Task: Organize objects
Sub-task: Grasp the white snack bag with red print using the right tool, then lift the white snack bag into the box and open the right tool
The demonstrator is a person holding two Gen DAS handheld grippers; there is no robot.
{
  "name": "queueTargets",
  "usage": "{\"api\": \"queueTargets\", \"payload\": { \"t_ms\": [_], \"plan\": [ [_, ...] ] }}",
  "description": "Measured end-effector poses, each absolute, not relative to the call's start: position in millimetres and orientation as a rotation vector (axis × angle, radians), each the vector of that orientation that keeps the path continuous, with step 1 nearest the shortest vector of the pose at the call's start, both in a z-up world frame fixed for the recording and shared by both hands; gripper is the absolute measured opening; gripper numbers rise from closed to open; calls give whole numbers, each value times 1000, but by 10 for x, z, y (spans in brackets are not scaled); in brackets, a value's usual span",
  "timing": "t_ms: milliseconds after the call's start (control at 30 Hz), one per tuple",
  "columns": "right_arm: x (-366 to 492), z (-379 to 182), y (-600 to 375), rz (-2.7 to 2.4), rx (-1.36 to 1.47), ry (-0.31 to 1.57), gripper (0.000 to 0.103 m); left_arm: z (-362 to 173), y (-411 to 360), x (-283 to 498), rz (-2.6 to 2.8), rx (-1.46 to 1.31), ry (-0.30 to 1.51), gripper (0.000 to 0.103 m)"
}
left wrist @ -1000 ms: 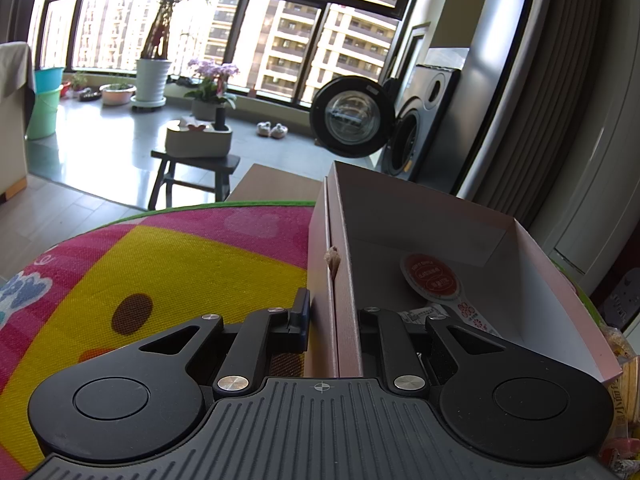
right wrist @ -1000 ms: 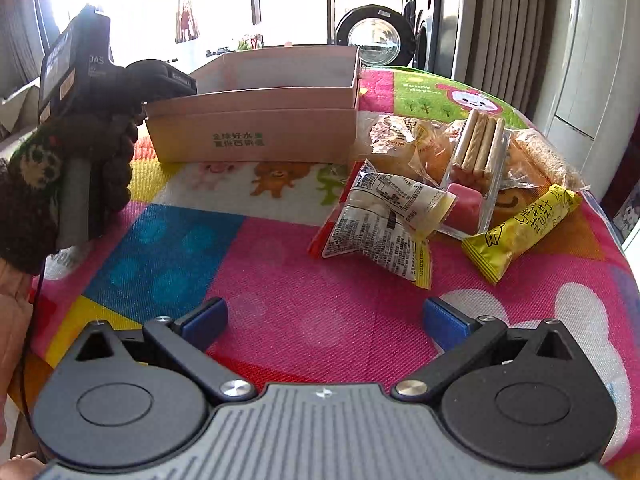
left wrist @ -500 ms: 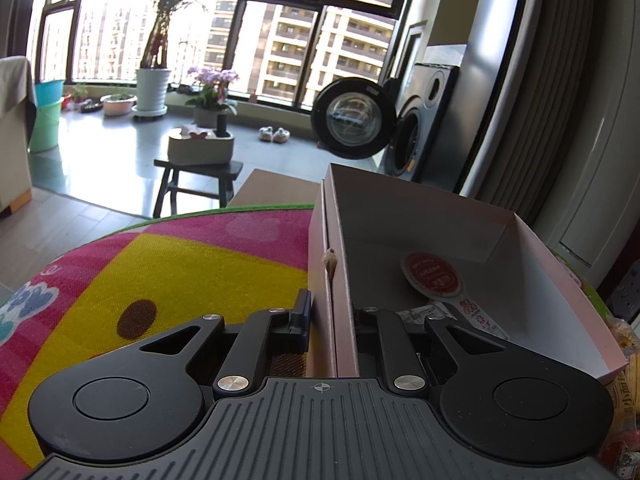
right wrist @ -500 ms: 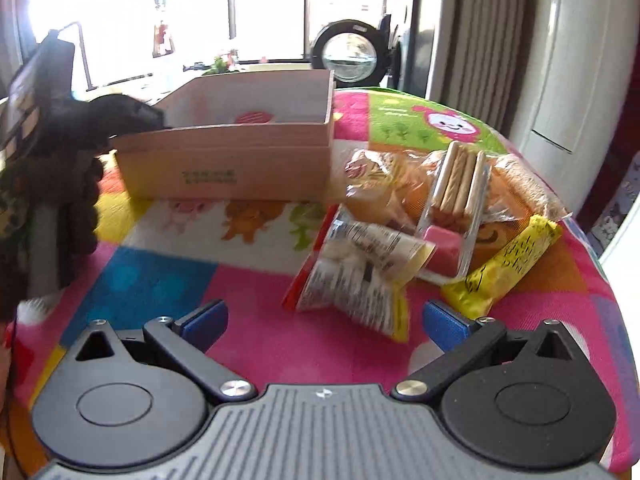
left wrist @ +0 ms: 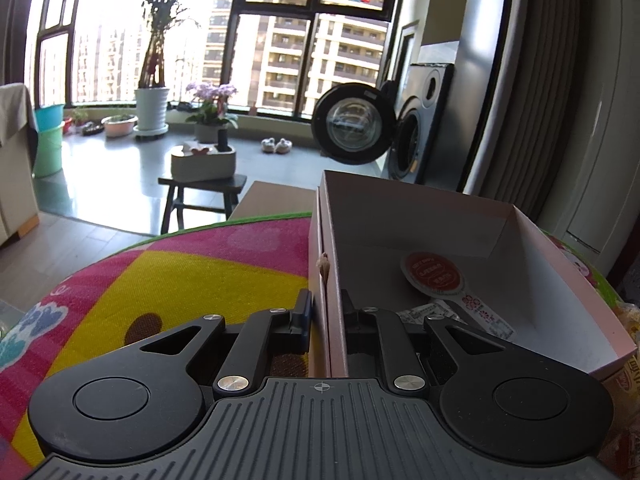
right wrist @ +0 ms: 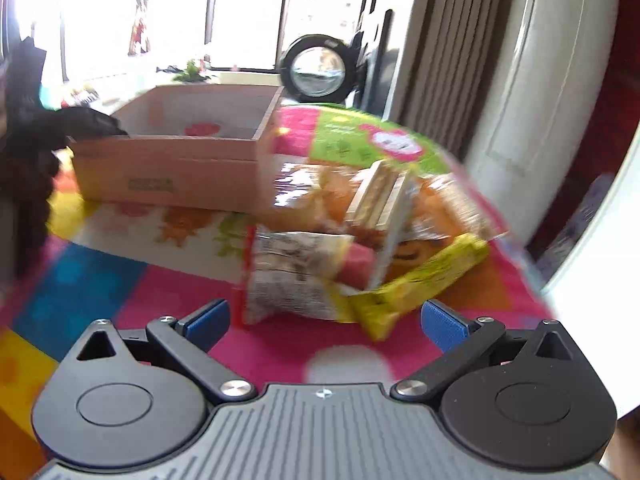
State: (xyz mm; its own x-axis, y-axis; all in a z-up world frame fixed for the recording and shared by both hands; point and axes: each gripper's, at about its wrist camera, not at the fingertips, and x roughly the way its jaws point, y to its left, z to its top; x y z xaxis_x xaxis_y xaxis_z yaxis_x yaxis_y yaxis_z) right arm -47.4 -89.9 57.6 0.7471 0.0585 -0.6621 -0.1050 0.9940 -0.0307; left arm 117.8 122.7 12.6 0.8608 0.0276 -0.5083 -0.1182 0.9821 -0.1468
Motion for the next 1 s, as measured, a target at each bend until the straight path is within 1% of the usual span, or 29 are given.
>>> {"api": "queueTargets", "payload": {
  "t_ms": [33,100,133,233,267,300,367,467,533,600,667,800,867,967,1000],
  "plan": [
    [-422,556,-874,104,-44,728,98,129,1212,1180,78,-166,527,15],
    [-286,513,-827,117,-37,740,85,133,1191,1183,80,-153,525,15],
    [-234,494,-764,115,-50,740,81,136,1187,1183,80,-149,525,15],
    [-112,439,-625,115,-110,724,63,135,1186,1181,79,-146,524,15],
    [-104,428,-560,132,-133,723,56,135,1185,1180,80,-144,524,15],
    [-97,420,-519,156,-146,721,52,136,1182,1180,80,-142,524,15],
    [-175,418,-449,230,-181,725,49,134,1179,1179,81,-140,523,15],
    [-410,418,-404,334,-281,717,49,135,1179,1179,80,-141,523,15],
    [-587,447,-434,370,-334,712,51,134,1178,1179,80,-142,523,15],
    [-739,455,-480,351,-390,698,62,139,1180,1174,80,-142,523,15],
    [-840,463,-533,300,-435,685,68,138,1181,1174,80,-142,523,15],
    [-928,470,-647,188,-484,677,70,138,1182,1175,80,-143,523,15],
    [-908,517,-717,190,-419,695,73,138,1183,1174,79,-143,523,15],
    [-857,644,-865,279,-208,752,85,140,1186,1175,77,-148,524,15],
    [-820,682,-895,304,-150,761,86,136,1195,1181,77,-151,525,15]
  ]
}}
